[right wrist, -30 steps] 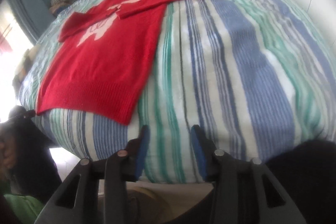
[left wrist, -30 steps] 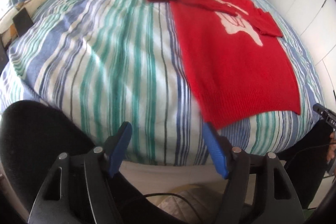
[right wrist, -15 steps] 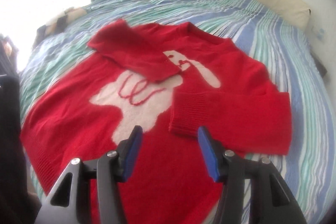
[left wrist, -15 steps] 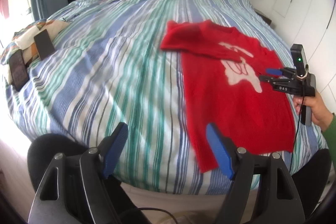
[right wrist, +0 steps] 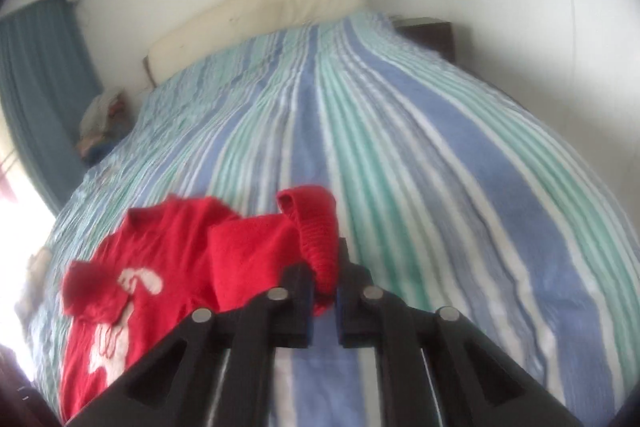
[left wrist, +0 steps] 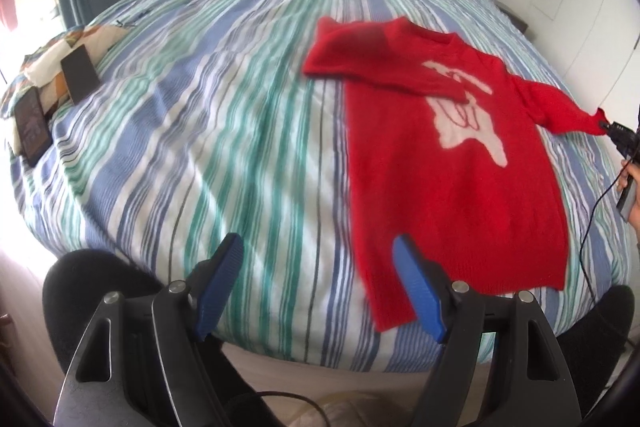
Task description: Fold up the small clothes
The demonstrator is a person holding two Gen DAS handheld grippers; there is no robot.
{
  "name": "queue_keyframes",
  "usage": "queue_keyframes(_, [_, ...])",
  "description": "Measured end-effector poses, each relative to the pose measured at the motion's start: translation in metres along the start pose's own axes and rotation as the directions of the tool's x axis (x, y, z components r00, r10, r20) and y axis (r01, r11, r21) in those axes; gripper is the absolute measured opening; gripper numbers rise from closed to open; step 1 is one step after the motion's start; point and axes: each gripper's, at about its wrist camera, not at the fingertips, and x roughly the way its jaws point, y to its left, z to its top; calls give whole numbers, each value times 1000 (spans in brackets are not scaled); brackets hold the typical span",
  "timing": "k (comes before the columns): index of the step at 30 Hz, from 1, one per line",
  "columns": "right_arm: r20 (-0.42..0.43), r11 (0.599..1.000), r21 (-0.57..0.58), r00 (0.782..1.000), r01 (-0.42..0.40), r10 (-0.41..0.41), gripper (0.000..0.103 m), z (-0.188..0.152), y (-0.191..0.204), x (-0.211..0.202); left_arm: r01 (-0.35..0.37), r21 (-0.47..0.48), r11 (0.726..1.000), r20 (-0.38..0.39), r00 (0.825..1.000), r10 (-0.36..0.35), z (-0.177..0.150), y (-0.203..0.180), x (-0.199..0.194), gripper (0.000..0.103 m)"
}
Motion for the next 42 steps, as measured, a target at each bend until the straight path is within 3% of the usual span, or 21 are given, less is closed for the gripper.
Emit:
queue_keyframes(5, [16,974,192,993,115,-121,7,-16,-101,-11,49,56,997,-22,999,-48,6,-37,3,79])
queue_keyframes(8, [-7,939,318,991,132,-137,7,-37,-131,-9,44,104,994,-11,999,-43,7,-57,-3,79])
queue_keyframes(10, [6,907,412,995,86,-98,7,-37,-145,-14,47,122,991,-1,999,-47,8,-65,-5,79])
queue_keyframes(13, [-14,935,312,984,171,-175,7,-27,-134,-17,40,131,991,-9,999,-39,7,-72,-1,79])
queue_keyframes(16, [-79,919,335,978,206,-191,6,-35,-147,-7,43,132,990,-26,999,-40,6,-76,3,79])
queue_keyframes(19, [-114,902,382,979,202,-171,6,-43,-165,1,31,129,991,-26,999,-28,4,-75,3,79])
queue_keyframes(25, [-82,861,487,990,143,-118,8,-52,-188,-6,22,99,995,-41,999,-18,0,-67,7,79])
queue_keyframes(28, [-79,856,480,981,192,-176,8,-50,-188,-15,13,106,994,-43,999,-8,-1,-67,8,79])
queue_keyframes(31, [-46,840,481,964,251,-262,15,-46,-192,-36,15,110,994,-37,999,-11,-1,-68,7,79])
queue_keyframes(33, [14,873,397,949,283,-314,17,-35,-180,-52,17,117,993,-36,999,-12,0,-70,8,79])
queue_keyframes(35, [96,933,291,964,211,-248,17,-24,-157,-58,19,133,991,-41,999,-14,3,-74,10,79])
queue_keyframes(37, [108,969,236,989,73,-101,21,-21,-140,-49,13,164,986,-33,999,-7,9,-80,8,79])
queue_keyframes(39, [14,970,241,1000,20,-24,22,-24,-131,-25,0,198,980,-10,1000,2,19,-82,3,80])
queue_keyframes(41, [-133,950,296,989,94,-57,21,-38,-135,5,-5,226,974,18,1000,1,32,-83,-3,84])
queue_keyframes(42, [-164,931,342,984,126,-73,17,-47,-141,11,-5,240,971,38,999,-5,41,-83,-6,85])
